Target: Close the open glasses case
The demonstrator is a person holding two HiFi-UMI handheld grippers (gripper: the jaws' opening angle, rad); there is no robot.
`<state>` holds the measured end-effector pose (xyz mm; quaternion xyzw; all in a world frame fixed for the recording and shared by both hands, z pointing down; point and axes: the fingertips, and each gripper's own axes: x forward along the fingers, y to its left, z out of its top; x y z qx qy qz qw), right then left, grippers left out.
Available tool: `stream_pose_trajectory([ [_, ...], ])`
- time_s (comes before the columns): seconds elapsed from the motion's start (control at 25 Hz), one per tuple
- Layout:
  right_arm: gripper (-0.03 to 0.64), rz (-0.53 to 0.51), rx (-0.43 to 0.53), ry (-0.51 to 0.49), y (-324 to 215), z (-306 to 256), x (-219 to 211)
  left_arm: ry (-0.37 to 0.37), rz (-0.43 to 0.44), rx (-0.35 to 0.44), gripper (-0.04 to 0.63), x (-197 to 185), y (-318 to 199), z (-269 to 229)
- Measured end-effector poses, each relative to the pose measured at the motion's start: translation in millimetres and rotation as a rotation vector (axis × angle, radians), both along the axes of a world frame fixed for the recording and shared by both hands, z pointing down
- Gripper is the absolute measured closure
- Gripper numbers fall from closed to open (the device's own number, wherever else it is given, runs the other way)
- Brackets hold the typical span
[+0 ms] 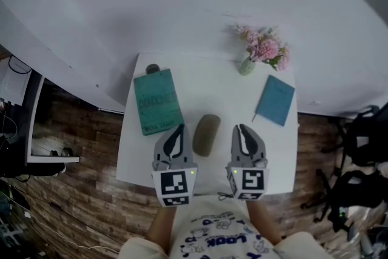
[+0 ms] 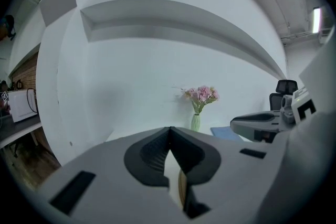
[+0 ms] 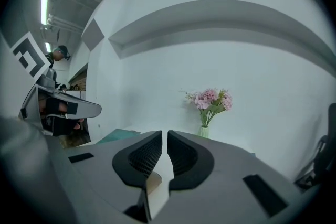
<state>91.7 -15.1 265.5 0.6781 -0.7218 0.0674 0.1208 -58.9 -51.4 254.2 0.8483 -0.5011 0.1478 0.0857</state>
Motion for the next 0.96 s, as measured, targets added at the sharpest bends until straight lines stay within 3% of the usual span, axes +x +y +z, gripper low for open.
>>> stream_pose_trajectory([
  [0.56,0.586,0.053,0.065,-0.028,4.8,-23.9,12.8,-0.003,0.012,0.029,0.594,4.3,7.3,-6.7],
  [0.96,0.586,0.076,0.037,-0.016,7.8,-17.6,23.6,-0.008,0.005,0.031,0.594,4.2,7.1,-10.1],
])
